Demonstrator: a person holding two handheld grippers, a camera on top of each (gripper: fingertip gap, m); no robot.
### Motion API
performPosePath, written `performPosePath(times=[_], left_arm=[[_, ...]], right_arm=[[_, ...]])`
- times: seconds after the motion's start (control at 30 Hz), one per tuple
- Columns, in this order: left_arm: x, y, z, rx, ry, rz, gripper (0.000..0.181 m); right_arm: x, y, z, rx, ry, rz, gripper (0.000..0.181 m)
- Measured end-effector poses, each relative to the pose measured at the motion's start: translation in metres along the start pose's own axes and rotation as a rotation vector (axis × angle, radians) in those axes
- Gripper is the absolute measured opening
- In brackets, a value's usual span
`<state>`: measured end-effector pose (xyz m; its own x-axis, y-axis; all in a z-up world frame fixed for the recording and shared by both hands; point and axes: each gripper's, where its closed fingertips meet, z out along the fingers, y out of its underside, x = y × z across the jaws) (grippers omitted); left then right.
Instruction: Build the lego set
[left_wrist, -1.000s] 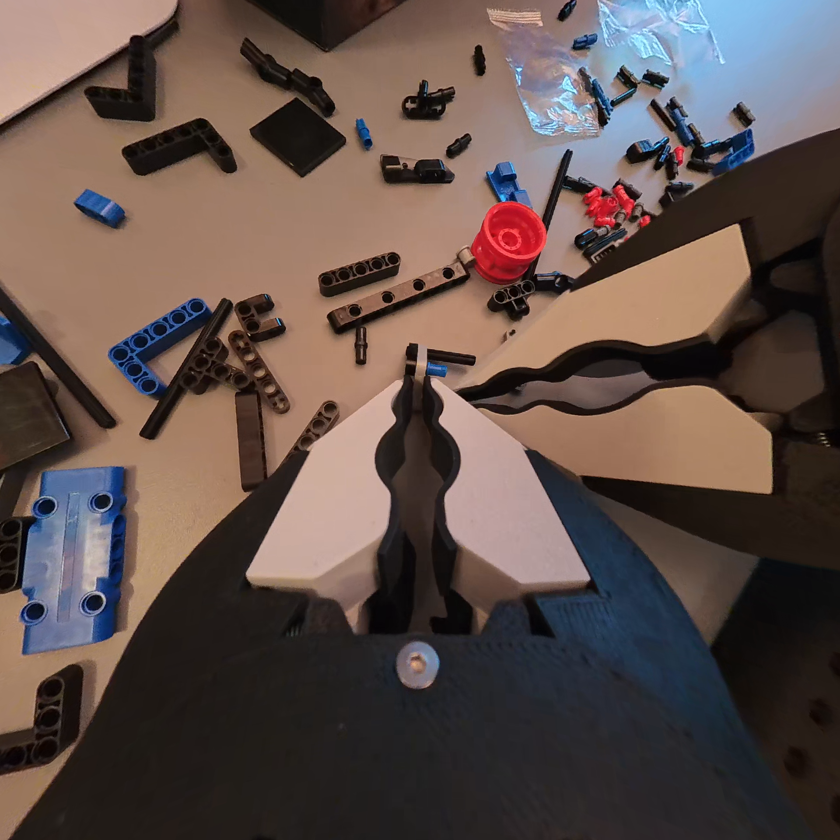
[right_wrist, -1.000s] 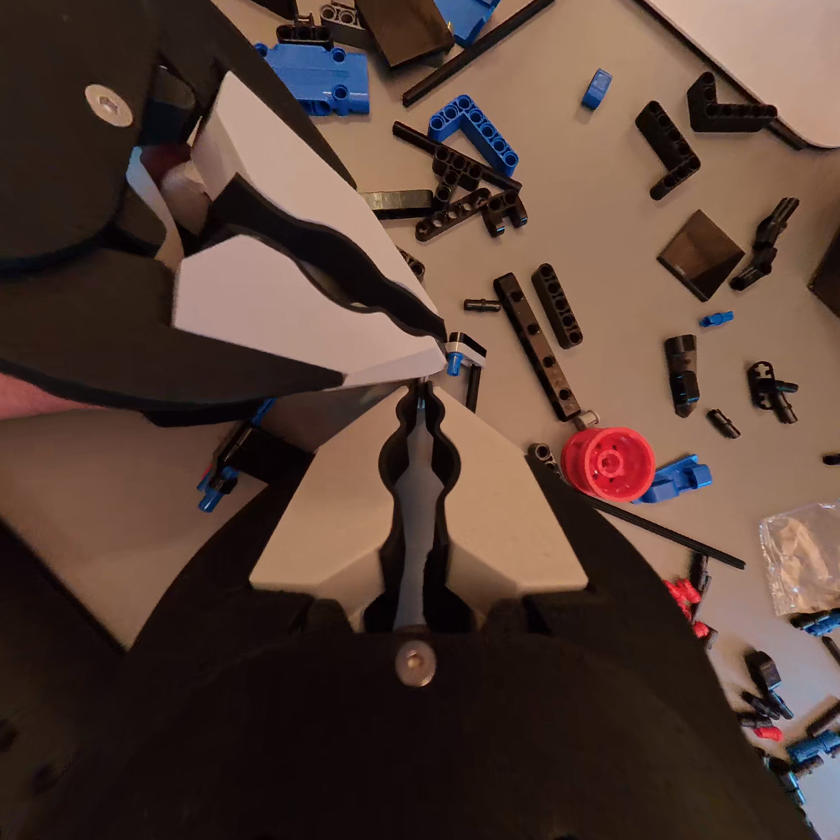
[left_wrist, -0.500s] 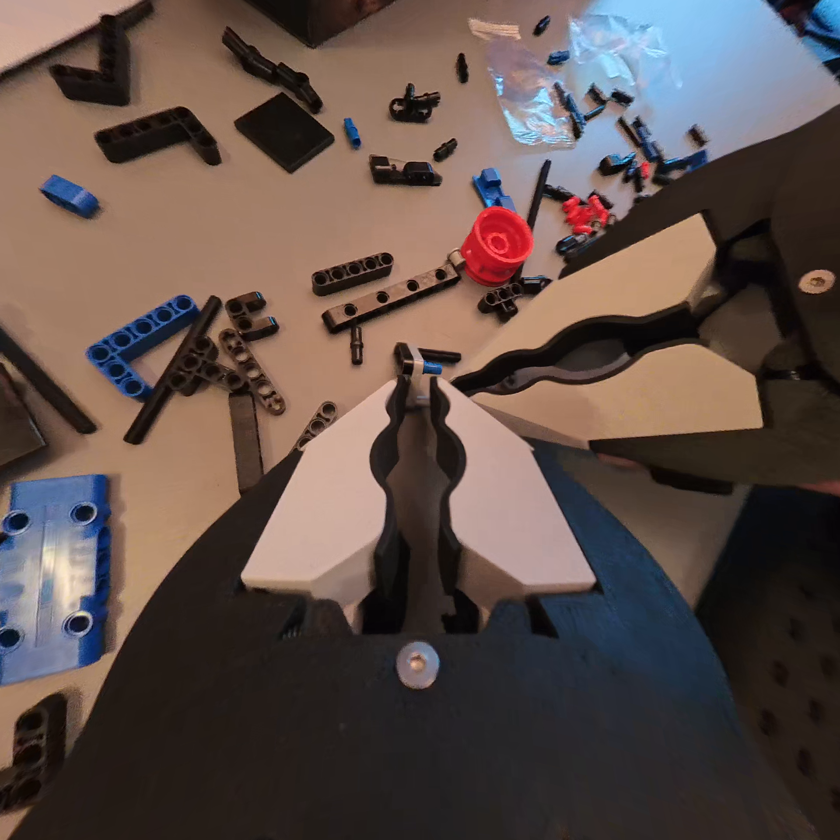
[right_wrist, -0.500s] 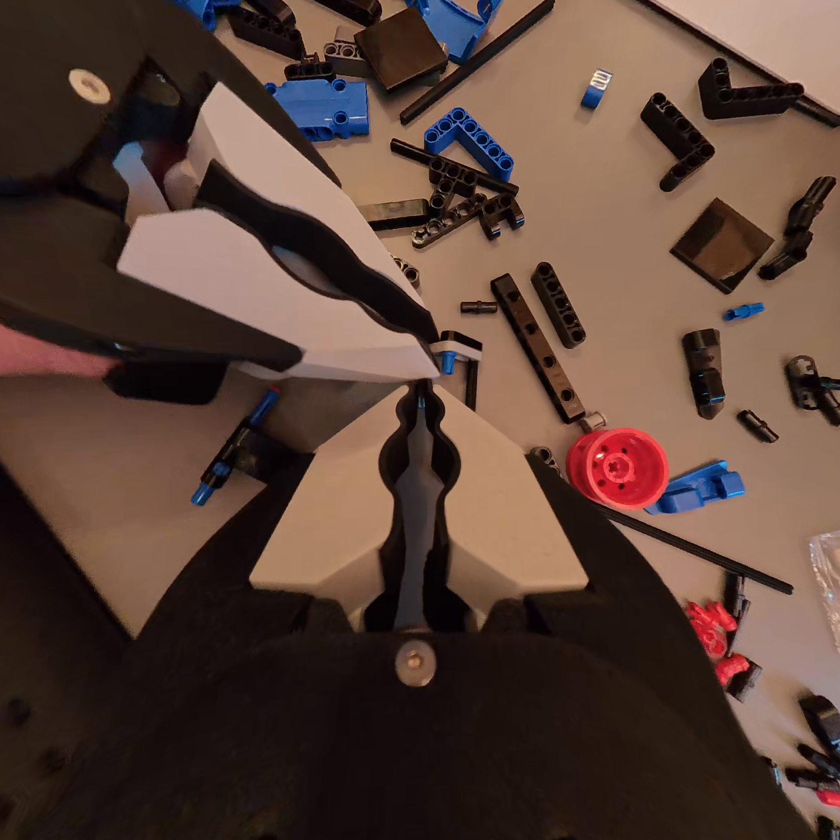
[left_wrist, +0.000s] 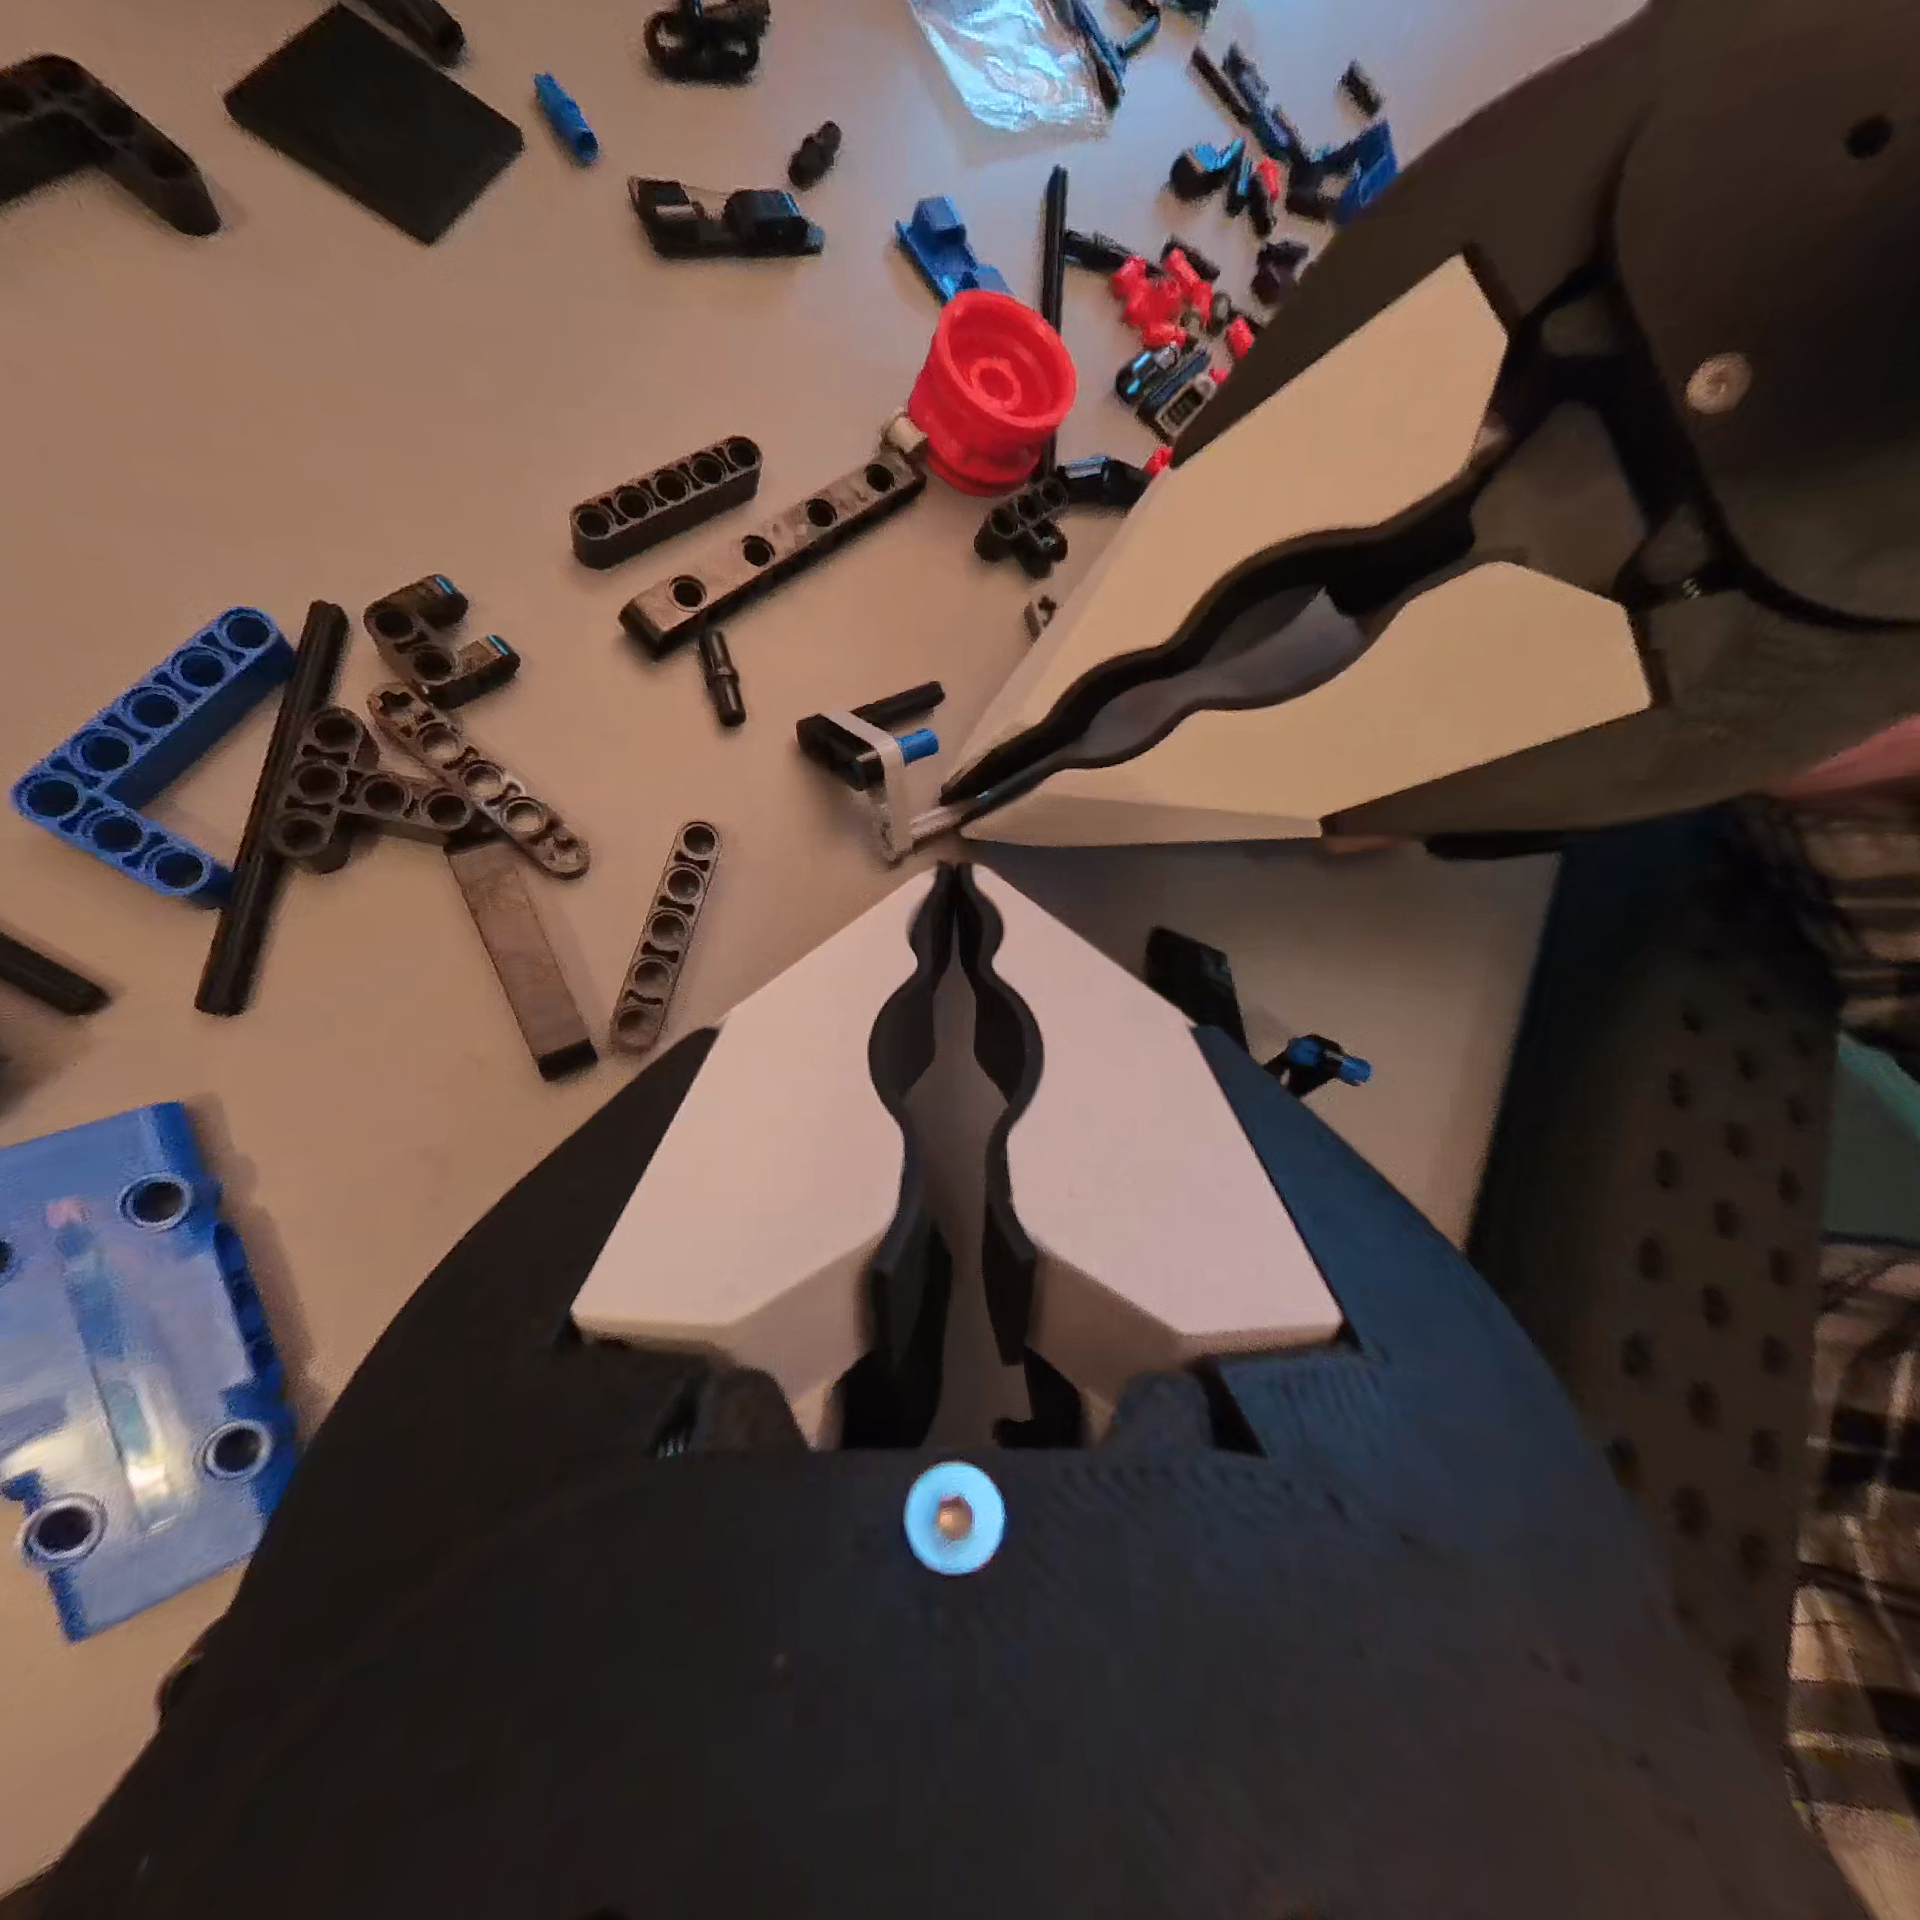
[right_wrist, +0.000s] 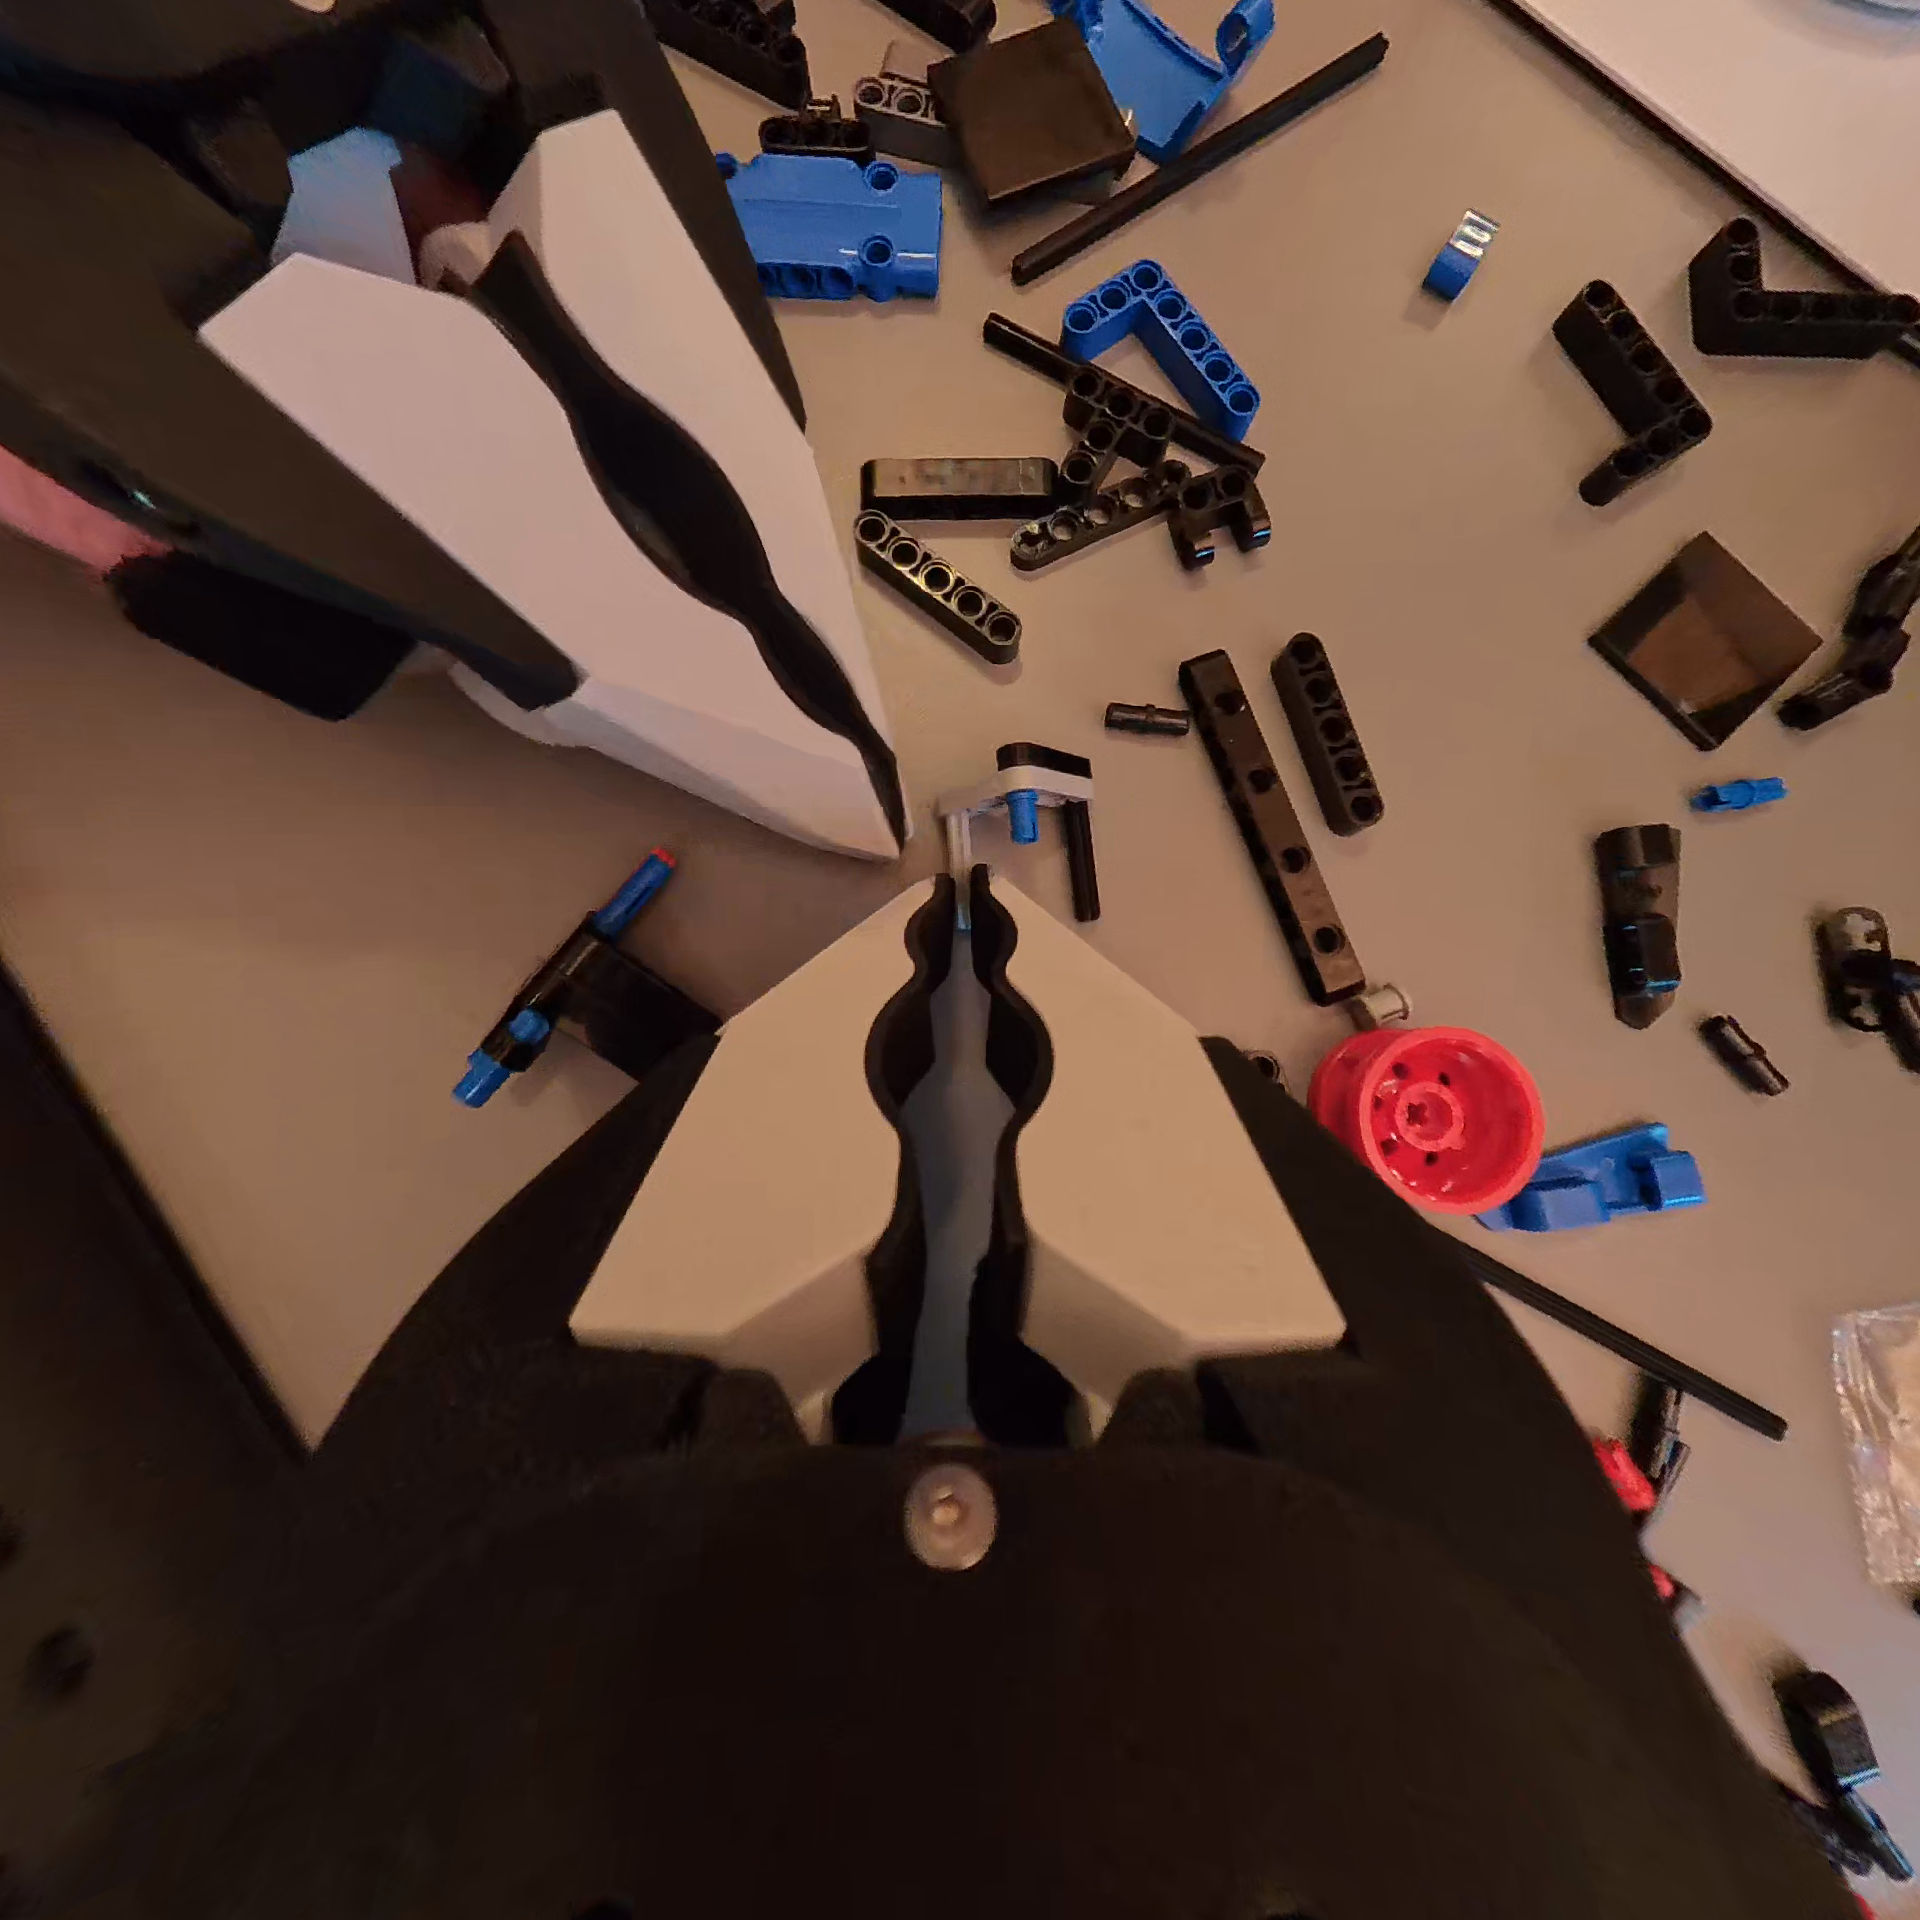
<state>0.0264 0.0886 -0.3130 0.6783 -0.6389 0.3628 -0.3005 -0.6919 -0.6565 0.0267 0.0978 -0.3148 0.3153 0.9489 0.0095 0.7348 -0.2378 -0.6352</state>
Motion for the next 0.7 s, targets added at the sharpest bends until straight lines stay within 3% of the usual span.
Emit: performPosePath(times=[0.3,0.47,0.7], left_arm=[[0.004,0.0,0.005,-0.05,-0.075,0.236,0.0],[0.007,0.011,-0.005,-0.109,-0.104,0.277,0.0],[-0.003,0.004,-0.007,-0.054,-0.196,0.282,0.01]], right_arm=[[-0.002,-0.001,0.001,-0.006,-0.021,-0.062,0.001],[-0.002,-0.001,0.001,-0.006,-0.042,-0.088,0.001],[-0.002,-0.001,0.001,0.0,-0.049,-0.094,0.001]])
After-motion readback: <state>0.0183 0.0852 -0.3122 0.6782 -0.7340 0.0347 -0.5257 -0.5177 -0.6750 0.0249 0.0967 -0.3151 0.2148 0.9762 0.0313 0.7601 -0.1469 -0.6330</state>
